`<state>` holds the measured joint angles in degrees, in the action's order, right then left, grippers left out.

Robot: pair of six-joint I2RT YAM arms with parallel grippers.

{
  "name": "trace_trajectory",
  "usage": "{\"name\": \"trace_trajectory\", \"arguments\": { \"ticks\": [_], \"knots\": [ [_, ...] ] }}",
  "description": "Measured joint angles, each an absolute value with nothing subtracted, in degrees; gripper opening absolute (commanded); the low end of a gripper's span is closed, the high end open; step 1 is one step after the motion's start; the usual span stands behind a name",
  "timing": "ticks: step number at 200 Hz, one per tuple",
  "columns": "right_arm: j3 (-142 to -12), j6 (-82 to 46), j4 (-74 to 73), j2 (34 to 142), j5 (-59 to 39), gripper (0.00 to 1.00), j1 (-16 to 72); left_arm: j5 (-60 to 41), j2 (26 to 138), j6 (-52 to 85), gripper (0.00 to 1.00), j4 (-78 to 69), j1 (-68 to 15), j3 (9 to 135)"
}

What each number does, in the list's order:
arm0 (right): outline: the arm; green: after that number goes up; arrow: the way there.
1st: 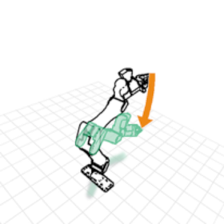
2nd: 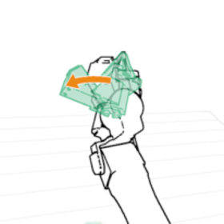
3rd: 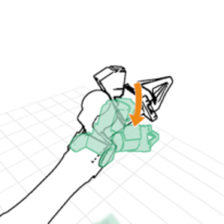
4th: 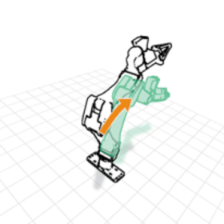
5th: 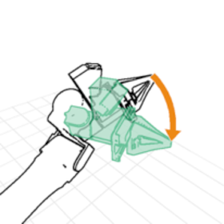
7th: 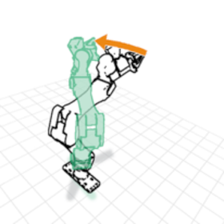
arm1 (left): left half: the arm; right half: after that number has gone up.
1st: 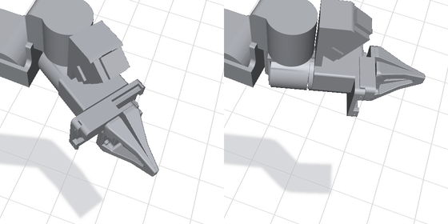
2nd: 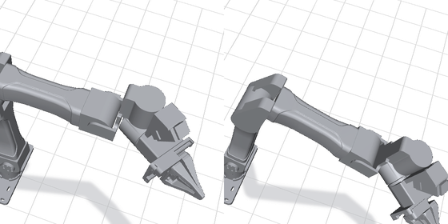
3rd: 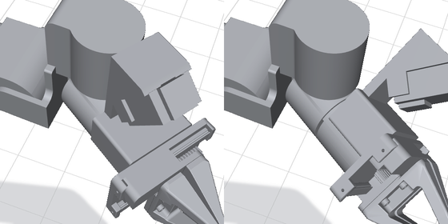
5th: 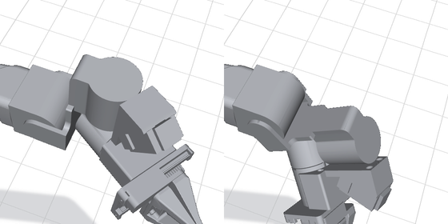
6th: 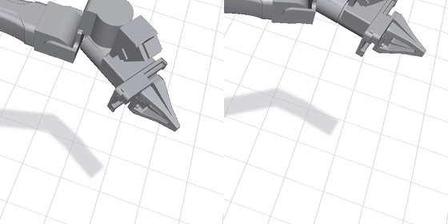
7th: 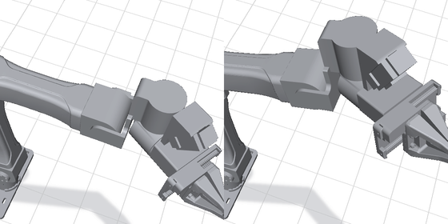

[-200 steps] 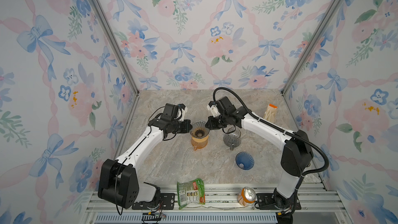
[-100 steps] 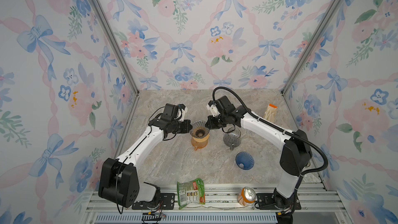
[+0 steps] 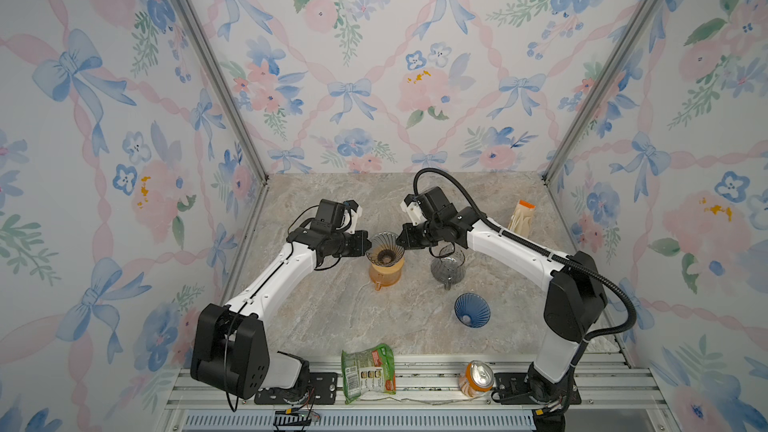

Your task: Place the coffee filter in the dripper

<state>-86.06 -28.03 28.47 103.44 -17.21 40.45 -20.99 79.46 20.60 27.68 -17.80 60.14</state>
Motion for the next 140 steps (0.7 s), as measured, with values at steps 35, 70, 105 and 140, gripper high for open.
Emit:
{"name": "trace_trajectory", "arguments": {
  "ticks": [35,70,105,140],
  "knots": [
    [-84.09,-28.60,25.69,102.74,-17.37,0.05,40.23,-20.88,79.92,20.62,0.00,27.46,-17.80,60.45],
    [-81.14,-29.15,22.00,101.47,-17.32,0.04,40.21,-20.75,79.99,20.60,0.00,27.24,-17.82,60.47],
    [-79.68,-29.19,19.66,100.95,-17.32,0.04,40.18,-20.47,79.96,20.58,0.00,27.03,-17.80,60.45],
    [-79.92,-29.21,19.73,101.25,-17.30,0.04,40.18,-20.38,79.99,20.58,0.00,26.87,-17.80,60.36]
  ]
}}
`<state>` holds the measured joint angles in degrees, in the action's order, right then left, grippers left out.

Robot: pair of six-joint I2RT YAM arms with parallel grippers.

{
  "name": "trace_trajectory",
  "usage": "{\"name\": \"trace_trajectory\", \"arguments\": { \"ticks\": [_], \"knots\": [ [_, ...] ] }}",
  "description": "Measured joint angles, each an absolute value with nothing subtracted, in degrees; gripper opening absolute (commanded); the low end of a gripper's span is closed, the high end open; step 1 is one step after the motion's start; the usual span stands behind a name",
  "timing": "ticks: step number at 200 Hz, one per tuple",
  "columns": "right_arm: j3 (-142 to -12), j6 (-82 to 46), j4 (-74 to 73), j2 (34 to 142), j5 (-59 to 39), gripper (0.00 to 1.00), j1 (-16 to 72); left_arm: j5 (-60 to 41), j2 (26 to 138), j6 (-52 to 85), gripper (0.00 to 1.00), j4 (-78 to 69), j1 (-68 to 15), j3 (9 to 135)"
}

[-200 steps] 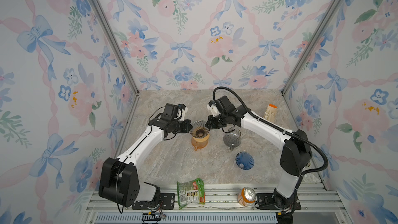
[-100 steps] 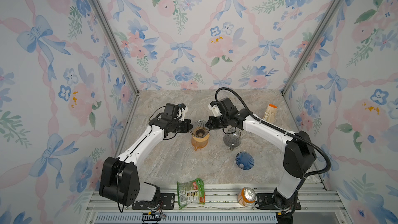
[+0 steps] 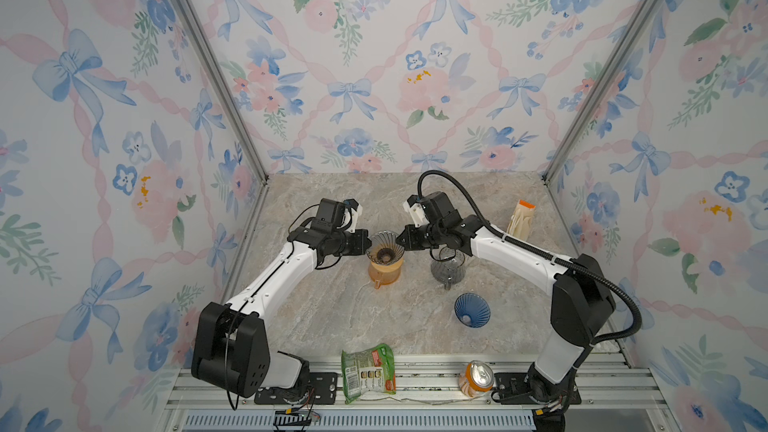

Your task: Place the coffee filter in the dripper

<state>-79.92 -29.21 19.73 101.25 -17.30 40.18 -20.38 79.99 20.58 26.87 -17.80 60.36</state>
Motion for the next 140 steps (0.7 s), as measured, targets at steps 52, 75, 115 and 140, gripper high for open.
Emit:
{"name": "trace_trajectory", "arguments": {
  "ticks": [52,75,115,140],
  "knots": [
    [-81.54,-29.58,21.26,102.41,-17.12,0.05,40.18,-20.38,80.07,20.60,0.00,25.41,-17.78,59.42],
    [-82.08,-29.58,21.87,103.02,-17.10,0.05,40.16,-20.38,80.23,20.62,0.00,25.17,-17.74,59.40],
    [-79.50,-29.67,18.02,102.54,-17.15,0.05,40.16,-19.92,80.07,20.67,0.00,25.12,-17.65,59.35],
    [-78.61,-29.78,15.90,102.35,-17.32,0.05,40.18,-19.29,79.59,20.67,0.00,24.88,-17.65,58.92]
  ]
}}
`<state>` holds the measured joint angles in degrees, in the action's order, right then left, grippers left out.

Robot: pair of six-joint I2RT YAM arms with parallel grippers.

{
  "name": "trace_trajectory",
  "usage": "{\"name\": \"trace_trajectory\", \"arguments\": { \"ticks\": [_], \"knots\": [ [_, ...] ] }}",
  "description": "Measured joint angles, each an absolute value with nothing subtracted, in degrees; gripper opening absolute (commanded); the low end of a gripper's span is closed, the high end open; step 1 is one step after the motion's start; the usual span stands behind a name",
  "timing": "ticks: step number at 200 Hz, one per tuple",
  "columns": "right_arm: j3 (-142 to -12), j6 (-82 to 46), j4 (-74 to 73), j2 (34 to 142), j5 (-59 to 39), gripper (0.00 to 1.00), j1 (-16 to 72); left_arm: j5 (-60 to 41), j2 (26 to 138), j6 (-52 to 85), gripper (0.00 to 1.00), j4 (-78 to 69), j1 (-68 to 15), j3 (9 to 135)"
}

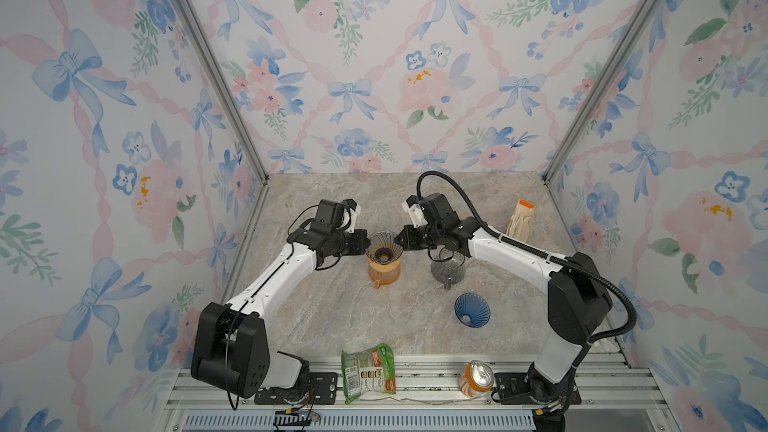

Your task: Place the coffee filter in the dripper

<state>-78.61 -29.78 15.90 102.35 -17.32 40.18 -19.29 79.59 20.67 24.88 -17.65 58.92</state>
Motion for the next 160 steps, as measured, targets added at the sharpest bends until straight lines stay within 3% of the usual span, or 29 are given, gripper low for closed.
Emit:
{"name": "trace_trajectory", "arguments": {
  "ticks": [160],
  "knots": [
    [-84.99,-26.41,21.39,105.71,-15.62,0.08,41.25,-18.20,78.81,20.60,0.00,23.24,-16.62,57.65]
  ]
}}
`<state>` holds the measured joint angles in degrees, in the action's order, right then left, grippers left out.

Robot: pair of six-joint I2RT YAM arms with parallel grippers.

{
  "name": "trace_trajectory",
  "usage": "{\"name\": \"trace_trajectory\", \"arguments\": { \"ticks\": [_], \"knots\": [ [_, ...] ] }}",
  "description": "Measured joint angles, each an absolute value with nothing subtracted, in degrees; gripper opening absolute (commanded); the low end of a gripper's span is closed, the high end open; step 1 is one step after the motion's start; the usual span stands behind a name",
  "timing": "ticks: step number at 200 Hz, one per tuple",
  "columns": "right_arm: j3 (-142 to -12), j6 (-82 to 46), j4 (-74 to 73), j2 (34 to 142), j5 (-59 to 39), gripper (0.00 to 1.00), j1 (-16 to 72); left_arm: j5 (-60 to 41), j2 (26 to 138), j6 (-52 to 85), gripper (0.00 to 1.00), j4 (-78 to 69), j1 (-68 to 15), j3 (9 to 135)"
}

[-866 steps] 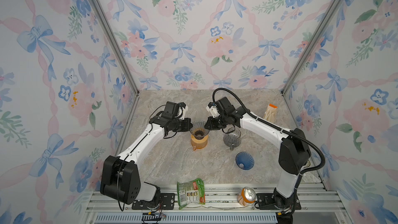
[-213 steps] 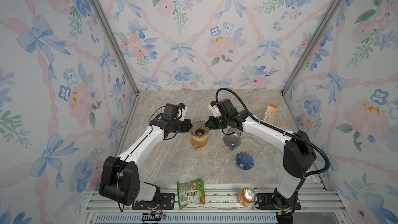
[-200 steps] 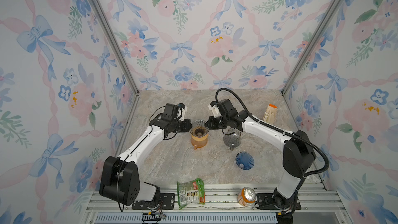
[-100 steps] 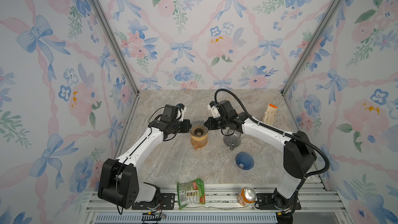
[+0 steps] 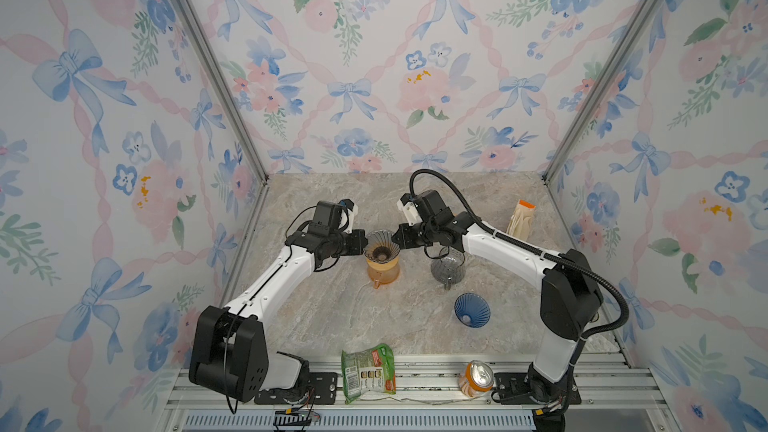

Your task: Place the coffee filter in the dripper

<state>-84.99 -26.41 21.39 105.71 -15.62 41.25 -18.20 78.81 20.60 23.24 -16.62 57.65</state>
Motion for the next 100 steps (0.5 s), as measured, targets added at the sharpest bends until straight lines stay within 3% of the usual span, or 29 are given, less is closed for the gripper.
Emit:
{"name": "trace_trajectory", "arguments": {
  "ticks": [71,100],
  "knots": [
    [-88.03,-25.10,21.89,108.18,-17.80,0.12,41.19,-18.46,79.35,19.49,0.00,24.67,-14.87,58.74],
    [-88.75,-23.53,23.68,108.47,-18.39,0.17,41.25,-18.46,79.66,18.83,0.05,24.93,-14.90,59.22]
  ]
}}
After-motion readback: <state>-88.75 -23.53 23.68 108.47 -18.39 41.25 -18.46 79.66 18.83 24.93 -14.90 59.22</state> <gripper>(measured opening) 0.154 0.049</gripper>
